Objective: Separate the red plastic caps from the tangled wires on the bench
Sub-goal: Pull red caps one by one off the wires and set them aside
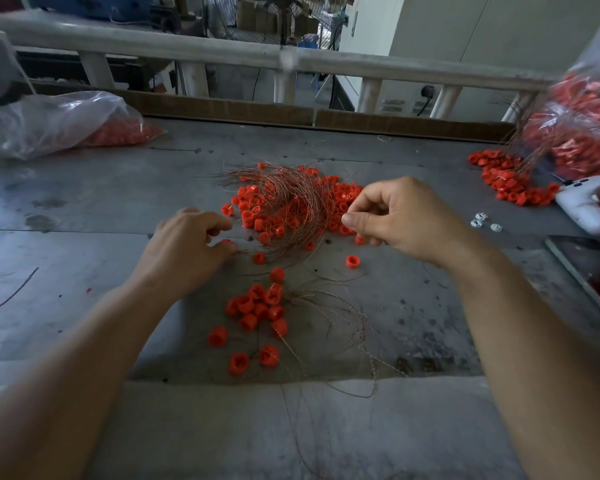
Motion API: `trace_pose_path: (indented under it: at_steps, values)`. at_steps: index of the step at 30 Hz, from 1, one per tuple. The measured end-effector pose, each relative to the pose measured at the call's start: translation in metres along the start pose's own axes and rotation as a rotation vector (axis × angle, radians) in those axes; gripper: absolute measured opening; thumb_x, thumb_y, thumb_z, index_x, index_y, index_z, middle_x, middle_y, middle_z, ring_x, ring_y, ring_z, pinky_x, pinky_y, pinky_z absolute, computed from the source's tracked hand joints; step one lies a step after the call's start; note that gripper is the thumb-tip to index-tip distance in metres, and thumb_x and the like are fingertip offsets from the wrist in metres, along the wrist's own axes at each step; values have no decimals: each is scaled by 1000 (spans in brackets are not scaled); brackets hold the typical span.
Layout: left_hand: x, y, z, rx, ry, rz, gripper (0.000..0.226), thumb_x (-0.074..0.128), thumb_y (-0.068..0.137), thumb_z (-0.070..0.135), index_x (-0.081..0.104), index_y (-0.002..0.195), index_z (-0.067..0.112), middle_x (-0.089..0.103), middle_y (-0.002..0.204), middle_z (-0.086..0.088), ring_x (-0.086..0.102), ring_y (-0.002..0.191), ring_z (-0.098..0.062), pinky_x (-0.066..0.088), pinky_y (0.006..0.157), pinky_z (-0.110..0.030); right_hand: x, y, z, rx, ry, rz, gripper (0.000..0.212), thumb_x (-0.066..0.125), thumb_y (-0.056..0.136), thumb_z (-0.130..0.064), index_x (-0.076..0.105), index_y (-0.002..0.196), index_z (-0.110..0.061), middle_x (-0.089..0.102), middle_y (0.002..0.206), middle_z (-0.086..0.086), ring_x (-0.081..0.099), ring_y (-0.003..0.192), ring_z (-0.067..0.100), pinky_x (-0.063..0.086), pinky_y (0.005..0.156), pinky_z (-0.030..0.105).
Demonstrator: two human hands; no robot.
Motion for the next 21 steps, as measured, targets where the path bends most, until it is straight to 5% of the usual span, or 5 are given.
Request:
trace_pose_path:
  at_steps: [7, 13, 16, 21]
  values:
    - [0, 1, 0, 7, 24, -3, 15, 68, 81, 19, 71, 95, 14, 65, 91, -4, 54, 83, -18, 36, 74, -25, -3, 7, 11, 50, -23, 190, 18, 66, 83, -23, 59, 67, -22, 59, 57, -10, 54, 44, -4, 38, 44, 6]
    - [-17, -11, 17, 17, -212, 117, 7, 65, 84, 17, 68, 89, 20, 56, 72, 23, 54, 62, 8, 33, 55, 5, 7, 15, 29, 94, -157, 252, 7, 64, 84, -20, 64, 76, -20, 54, 63, -16, 49, 58, -1, 34, 51, 6]
    - [-19, -19, 29, 93, -245, 105, 9, 66, 82, 15, 68, 88, 22, 54, 72, 26, 49, 67, 24, 31, 58, 8, 19, 19, 31, 70, -180, 186, 14, 62, 85, -14, 68, 97, -17, 62, 89, -6, 54, 76, 6, 34, 67, 11]
    - [-15, -23, 39, 188, -216, 59, 11, 69, 79, 10, 71, 90, 14, 50, 69, 28, 46, 67, 28, 30, 62, 9, 40, 22, 27, -3, -236, 59, 39, 56, 89, -16, 54, 126, -25, 52, 128, 2, 46, 118, 16, 27, 92, 16]
Point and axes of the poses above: each hand's wrist, its own y-axis towards the middle knuckle, its own x-axis out of the palm, z = x × y, the point moved 3 cm from there along y, towards the middle knuckle
